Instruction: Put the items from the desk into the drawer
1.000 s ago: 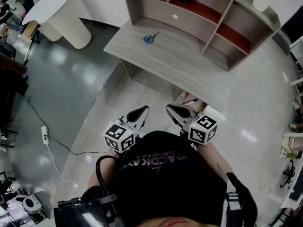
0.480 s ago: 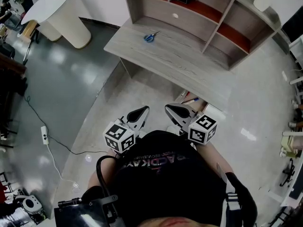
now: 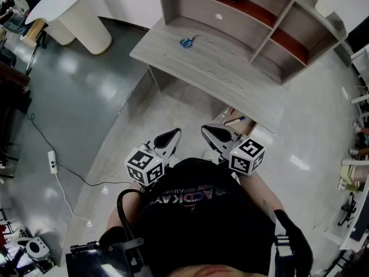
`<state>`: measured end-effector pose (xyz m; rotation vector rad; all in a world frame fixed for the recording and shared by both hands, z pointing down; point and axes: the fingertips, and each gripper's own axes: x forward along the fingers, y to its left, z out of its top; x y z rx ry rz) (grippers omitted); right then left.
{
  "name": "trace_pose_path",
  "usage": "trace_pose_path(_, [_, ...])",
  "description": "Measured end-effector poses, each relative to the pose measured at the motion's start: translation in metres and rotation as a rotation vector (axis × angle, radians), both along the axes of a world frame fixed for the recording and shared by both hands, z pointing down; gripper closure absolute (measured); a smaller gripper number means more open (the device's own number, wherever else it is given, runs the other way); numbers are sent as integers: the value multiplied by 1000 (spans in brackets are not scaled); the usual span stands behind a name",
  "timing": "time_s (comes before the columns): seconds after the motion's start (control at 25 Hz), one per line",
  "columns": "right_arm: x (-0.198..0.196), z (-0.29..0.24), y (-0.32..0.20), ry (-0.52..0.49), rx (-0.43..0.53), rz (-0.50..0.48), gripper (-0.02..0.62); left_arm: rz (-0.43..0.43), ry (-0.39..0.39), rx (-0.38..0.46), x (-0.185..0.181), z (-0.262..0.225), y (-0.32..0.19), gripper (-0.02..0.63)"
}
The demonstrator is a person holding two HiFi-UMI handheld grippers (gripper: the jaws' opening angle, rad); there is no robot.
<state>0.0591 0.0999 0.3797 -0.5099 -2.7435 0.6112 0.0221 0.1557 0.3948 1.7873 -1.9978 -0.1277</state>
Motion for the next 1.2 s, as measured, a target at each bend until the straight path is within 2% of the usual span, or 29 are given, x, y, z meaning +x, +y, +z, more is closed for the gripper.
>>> trace_pose_path(0.76, [-38, 10, 56, 30, -15, 23, 578, 11, 30, -7, -35, 11, 55, 595])
trace_pose_path(1.2, [-68, 15, 48, 72, -27, -19, 578, -42, 77, -20, -61, 18, 52, 595])
